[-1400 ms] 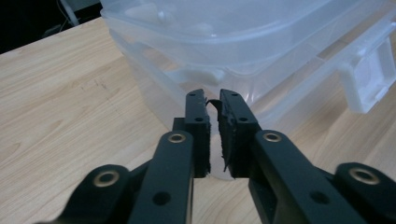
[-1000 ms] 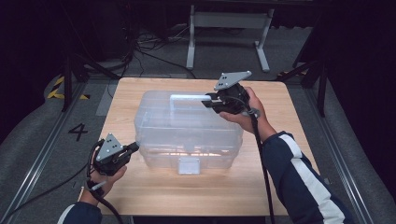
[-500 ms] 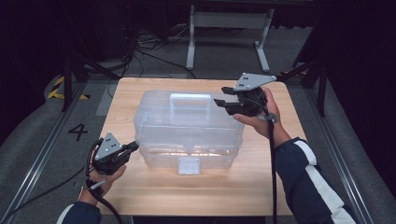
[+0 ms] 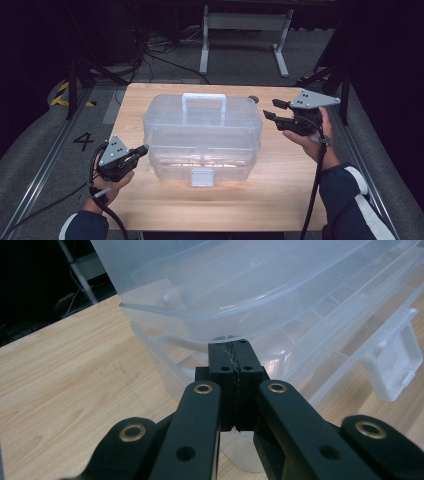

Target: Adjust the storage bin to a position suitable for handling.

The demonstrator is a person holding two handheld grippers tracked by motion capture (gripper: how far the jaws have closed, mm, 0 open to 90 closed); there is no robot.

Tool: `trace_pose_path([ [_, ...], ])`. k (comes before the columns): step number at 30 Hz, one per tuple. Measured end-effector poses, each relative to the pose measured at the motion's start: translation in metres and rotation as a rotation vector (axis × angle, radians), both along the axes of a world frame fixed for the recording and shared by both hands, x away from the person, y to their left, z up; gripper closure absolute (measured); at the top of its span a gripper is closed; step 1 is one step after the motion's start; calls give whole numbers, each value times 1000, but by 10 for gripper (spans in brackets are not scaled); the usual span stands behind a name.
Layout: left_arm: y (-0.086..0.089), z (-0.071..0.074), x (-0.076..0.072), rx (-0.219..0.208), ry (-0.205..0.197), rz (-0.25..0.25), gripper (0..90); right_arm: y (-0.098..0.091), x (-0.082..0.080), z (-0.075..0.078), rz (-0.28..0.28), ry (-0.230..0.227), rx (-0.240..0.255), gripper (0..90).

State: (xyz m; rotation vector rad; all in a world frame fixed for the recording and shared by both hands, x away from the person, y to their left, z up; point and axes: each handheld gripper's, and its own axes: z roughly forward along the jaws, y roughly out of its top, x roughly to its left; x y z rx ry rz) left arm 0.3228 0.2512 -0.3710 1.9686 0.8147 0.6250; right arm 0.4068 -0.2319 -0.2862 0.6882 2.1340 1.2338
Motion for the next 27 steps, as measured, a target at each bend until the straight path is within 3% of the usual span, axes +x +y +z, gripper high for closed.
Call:
trace_pose_path([
  [6, -4, 7, 3, 13, -14, -1, 900, -18, -7, -28, 1, 31, 36, 531],
  [14, -4, 18, 9, 24, -20, -1, 900, -19, -14, -57, 55, 38, 57, 495],
  [21, -5, 25, 14, 14, -21, -2, 900, -20, -15, -70, 63, 56, 54, 484],
  [27, -7, 27, 17, 24, -16, -1, 900, -16, -17, -73, 85, 35, 59, 471],
])
